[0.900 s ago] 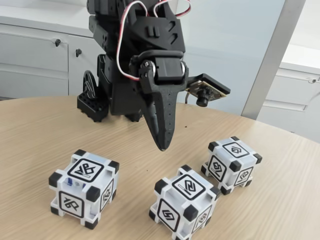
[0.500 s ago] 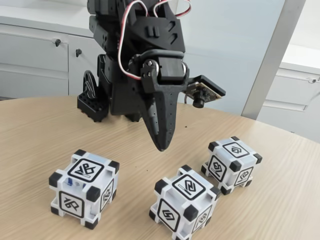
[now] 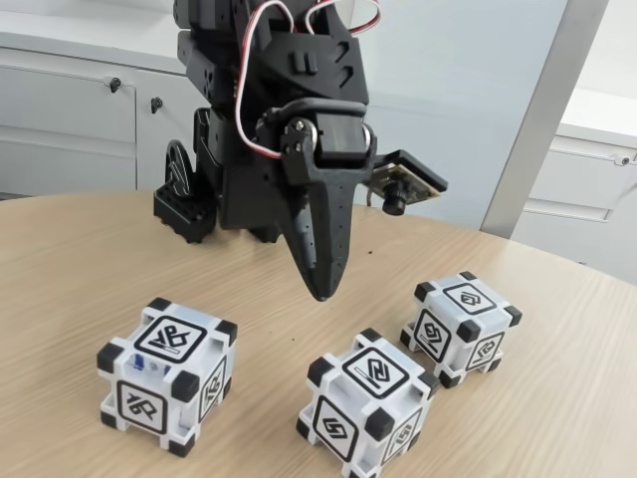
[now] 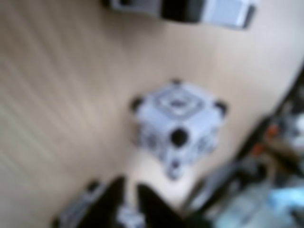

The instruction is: Stack cubes from left to right.

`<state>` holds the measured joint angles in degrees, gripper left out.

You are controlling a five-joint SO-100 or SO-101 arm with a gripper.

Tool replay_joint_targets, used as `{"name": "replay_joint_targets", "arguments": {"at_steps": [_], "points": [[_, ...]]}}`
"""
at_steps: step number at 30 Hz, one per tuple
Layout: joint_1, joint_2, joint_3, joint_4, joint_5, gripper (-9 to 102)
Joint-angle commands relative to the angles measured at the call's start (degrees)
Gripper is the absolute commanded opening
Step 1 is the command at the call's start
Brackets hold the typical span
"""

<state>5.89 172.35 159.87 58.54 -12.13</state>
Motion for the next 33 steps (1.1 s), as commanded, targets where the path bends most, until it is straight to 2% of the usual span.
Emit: {"name": "replay_joint_targets", "arguments": {"at_steps": [1,8,13,18,24,29,33], "points": [[0.53,0.35,-0.97,-0.79,1.14,0],[-0.35,-0.97,-5.54,0.26,9.40,0],[-0.53,-4.39,-18.63,8.88,10.46,0],[-0.62,-18.28,-34.45,14.50,12.74,0],[-1.05,-37.88,-53.00,17.05,18.28,0],[-11.95,-51.24,-61.79,20.39,22.32,1],[-20.92,-57.92,-63.72,21.36,29.97,8]]}}
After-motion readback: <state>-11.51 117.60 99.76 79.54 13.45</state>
